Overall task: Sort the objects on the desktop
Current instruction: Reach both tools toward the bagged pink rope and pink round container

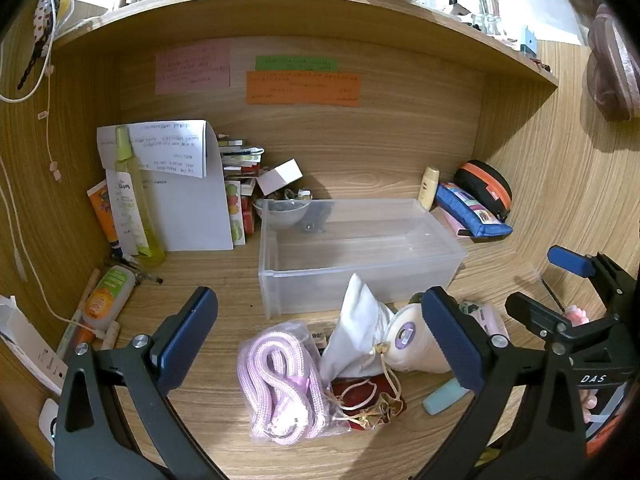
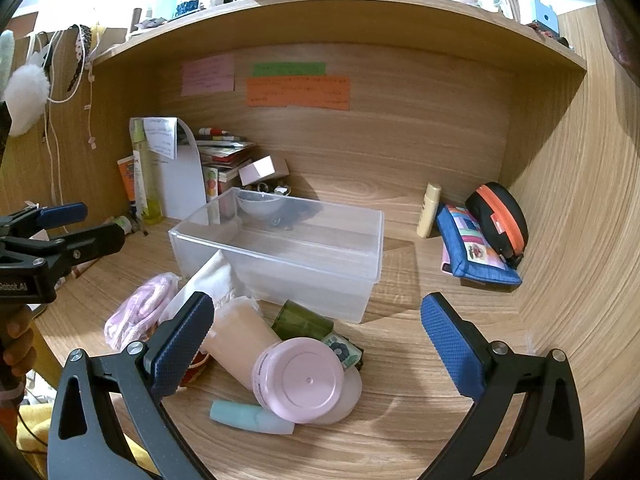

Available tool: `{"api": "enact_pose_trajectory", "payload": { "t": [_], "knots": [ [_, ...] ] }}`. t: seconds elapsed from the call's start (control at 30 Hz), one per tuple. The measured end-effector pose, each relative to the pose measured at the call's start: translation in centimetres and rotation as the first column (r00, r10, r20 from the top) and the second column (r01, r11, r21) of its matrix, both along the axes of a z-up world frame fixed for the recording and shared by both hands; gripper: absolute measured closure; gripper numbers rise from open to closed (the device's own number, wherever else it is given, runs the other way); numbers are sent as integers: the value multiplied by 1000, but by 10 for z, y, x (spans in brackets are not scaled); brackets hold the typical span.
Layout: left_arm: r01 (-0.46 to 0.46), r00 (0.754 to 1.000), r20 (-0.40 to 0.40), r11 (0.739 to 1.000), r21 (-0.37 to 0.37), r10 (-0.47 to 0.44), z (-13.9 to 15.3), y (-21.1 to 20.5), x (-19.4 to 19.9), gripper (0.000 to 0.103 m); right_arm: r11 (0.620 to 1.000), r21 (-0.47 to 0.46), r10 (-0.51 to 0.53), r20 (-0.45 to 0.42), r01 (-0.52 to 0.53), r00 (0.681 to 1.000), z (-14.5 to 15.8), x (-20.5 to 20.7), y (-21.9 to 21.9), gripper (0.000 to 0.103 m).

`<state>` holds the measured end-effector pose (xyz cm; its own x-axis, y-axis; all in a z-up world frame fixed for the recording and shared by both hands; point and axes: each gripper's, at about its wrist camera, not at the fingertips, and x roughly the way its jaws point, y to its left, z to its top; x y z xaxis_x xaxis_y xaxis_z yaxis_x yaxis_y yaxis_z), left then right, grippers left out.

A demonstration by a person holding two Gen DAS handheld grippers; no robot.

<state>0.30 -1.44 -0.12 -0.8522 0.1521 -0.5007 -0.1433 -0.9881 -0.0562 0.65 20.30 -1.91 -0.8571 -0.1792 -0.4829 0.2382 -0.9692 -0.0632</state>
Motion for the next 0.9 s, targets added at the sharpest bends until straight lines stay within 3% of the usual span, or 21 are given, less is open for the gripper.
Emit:
{"api": "enact_pose_trajectory", "payload": {
  "t": [0.43,0.6,0.9],
  "knots": [
    [-8,1000,7,1000,14,8,0,-6,-4,0,1000,2,-1,-2,1,1000,0,0,-1,0],
    [0,999,37,999,33,-2,-4,-11,-7,0,1000,2,-5,11,5,1000,-3,-2,0,0],
    [-1,993,114,1000,-15,3,-27,-18,-11,0,1000,27,-7,63,5,998,-19,-9,3,0]
  ]
}}
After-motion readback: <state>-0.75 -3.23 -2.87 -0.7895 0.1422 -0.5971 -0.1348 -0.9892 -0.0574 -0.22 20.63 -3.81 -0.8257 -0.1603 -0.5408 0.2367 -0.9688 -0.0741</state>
